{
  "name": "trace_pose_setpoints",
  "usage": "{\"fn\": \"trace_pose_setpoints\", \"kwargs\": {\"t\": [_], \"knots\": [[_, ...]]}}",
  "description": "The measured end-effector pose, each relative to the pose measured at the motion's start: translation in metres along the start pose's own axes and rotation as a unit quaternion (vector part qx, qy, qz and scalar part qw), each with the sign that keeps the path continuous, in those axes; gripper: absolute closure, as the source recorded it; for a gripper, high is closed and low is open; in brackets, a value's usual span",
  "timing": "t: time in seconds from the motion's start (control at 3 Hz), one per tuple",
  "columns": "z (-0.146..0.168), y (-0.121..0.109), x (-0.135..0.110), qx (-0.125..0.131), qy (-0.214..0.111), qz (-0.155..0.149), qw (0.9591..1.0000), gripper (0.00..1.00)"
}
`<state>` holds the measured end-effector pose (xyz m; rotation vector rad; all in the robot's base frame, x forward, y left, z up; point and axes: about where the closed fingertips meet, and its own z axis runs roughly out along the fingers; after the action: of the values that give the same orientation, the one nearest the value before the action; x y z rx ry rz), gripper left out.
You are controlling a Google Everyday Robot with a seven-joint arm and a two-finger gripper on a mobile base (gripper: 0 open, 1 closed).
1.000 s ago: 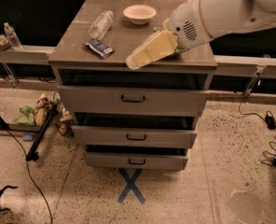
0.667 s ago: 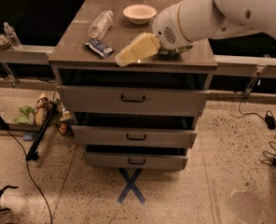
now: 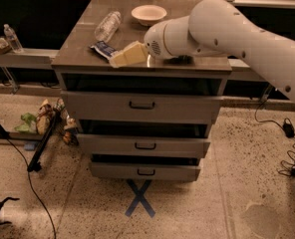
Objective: Place rxbar blueberry into paper bowl
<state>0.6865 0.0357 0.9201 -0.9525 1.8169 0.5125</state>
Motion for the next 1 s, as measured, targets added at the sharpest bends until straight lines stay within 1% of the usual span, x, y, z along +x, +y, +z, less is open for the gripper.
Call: {"fn": "trace_pose_setpoints", "kwargs": {"t": [0.33,0.67,1.0], "knots": [[0.0,0.0,0.0,0.0,0.0,0.0,1.0,0.0],[0.016,-0.005,0.003,0.001,-0.007,-0.001,1.0,0.0],[0.048,-0.018,0.003,0.012,-0.019,0.002,0.9997,0.0]]}}
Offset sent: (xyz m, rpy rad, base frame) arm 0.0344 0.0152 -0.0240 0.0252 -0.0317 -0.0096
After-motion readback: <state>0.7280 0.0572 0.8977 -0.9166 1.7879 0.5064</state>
